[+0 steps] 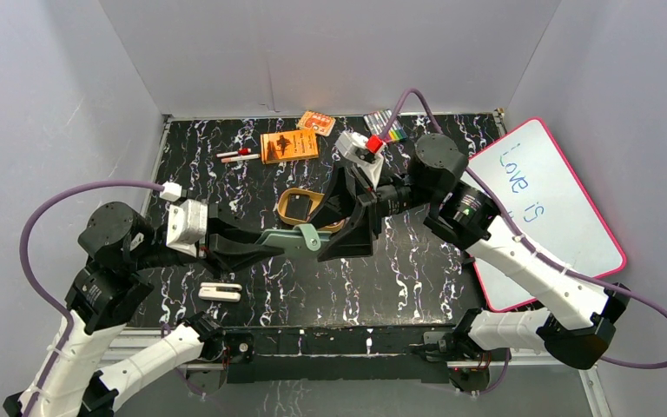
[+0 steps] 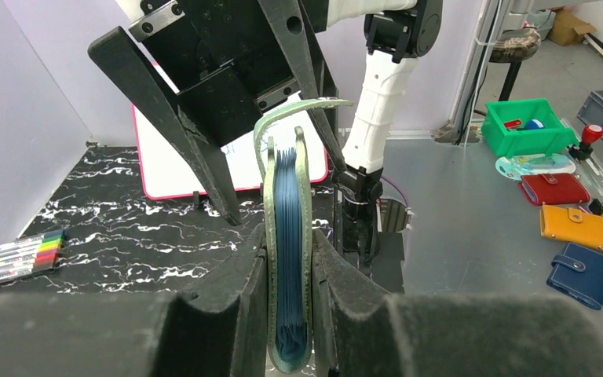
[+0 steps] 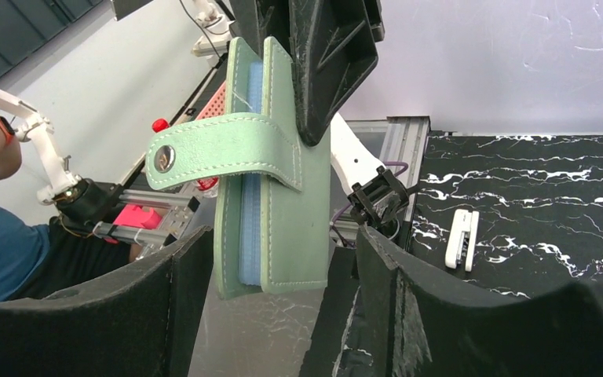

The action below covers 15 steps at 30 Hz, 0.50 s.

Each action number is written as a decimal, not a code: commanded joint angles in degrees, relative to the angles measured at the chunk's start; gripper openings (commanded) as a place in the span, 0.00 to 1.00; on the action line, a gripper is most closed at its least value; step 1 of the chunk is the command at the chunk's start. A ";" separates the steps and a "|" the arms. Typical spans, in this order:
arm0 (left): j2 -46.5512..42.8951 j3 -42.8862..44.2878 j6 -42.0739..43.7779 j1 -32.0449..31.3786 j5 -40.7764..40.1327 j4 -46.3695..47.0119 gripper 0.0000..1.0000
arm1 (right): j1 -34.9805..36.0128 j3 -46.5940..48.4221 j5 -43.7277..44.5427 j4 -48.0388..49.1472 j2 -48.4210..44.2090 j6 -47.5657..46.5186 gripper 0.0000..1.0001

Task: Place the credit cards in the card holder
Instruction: Pick up the card holder from the center of the board.

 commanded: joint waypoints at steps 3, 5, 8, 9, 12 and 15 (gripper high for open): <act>0.34 1.19 -1.34 0.08 0.73 5.65 0.00 | -0.08 -0.32 0.19 5.25 0.16 2.16 0.65; 0.13 0.76 -2.26 0.08 0.64 6.80 0.00 | -0.01 -0.46 0.31 5.46 0.39 2.39 0.59; 0.14 0.51 -2.79 0.08 0.47 7.91 0.00 | -0.07 -0.67 0.59 5.47 0.68 2.35 0.50; 0.19 0.32 -3.03 0.08 0.51 8.36 0.00 | 0.07 -0.72 0.74 5.61 0.69 2.41 0.49; 0.59 0.01 -3.77 0.08 1.09 9.57 0.00 | 0.47 -0.88 1.20 6.06 0.83 2.31 0.45; 1.14 0.00 -4.07 0.08 1.19 10.08 0.00 | 0.85 -1.38 1.32 6.77 0.91 2.33 0.42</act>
